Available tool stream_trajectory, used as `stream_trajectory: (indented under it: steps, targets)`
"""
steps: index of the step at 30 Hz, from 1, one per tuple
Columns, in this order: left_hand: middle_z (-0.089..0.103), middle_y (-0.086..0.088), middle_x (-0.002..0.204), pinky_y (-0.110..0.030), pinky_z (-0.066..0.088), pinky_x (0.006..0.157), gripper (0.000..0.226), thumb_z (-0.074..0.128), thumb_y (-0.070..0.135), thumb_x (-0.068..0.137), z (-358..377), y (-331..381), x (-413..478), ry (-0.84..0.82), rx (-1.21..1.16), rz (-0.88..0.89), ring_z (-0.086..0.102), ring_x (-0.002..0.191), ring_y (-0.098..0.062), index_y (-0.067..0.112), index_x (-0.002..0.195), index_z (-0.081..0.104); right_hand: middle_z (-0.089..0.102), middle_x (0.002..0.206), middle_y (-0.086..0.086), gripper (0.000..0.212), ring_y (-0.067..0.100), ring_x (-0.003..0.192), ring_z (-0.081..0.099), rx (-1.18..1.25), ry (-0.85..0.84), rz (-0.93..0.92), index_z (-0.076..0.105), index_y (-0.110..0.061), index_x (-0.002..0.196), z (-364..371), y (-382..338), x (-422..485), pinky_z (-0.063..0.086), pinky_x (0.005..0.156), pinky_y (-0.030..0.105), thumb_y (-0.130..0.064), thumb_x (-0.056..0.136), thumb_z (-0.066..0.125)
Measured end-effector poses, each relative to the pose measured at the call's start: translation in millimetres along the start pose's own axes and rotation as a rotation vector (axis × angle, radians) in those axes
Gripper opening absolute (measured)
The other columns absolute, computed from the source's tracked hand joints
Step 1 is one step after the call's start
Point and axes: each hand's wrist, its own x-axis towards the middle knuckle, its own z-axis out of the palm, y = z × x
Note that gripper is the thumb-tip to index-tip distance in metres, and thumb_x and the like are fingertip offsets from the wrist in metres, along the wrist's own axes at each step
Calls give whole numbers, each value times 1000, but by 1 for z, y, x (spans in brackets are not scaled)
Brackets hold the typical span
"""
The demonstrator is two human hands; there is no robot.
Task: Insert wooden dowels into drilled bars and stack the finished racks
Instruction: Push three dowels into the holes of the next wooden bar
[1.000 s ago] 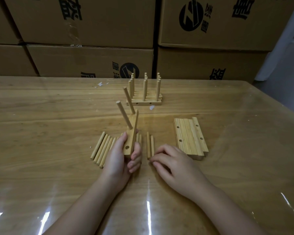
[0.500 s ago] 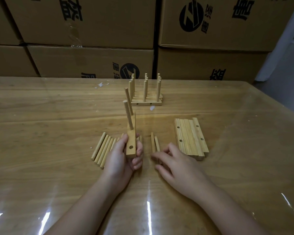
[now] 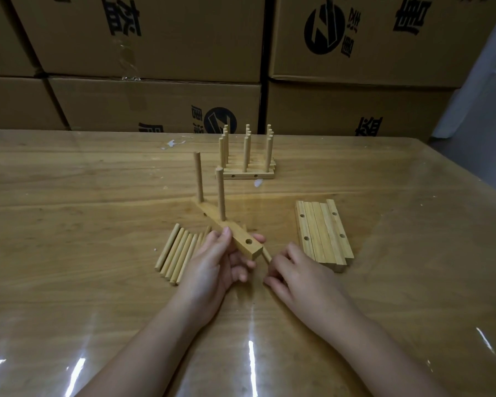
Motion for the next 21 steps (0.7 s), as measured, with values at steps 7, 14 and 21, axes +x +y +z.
stream_trajectory:
  steps: [7, 14, 21]
  targets:
    - [68, -13, 117, -23, 56, 57, 44, 52, 32, 87, 2, 2, -1, -3, 3, 13, 71, 88, -21, 2, 118, 47, 43, 114, -7, 39, 11, 86, 55, 32, 25, 64, 38, -27, 132, 0, 1, 1, 44, 63, 24, -32, 94, 42]
    - [66, -10, 121, -23, 57, 61, 52, 52, 31, 90, 2, 1, 1, 2, -22, 18, 68, 102, -28, -6, 126, 44, 46, 97, -8, 28, 8, 74, 52, 134, 192, 124, 60, -18, 110, -2, 5, 2, 43, 60, 23, -36, 95, 45]
    - [68, -10, 118, -26, 58, 61, 50, 54, 29, 87, 2, 0, 1, 19, -47, 29, 68, 102, -30, 2, 127, 41, 64, 83, -13, 18, -1, 72, 58, 607, 394, 239, 63, -24, 108, -5, 8, 3, 43, 62, 11, -22, 93, 54]
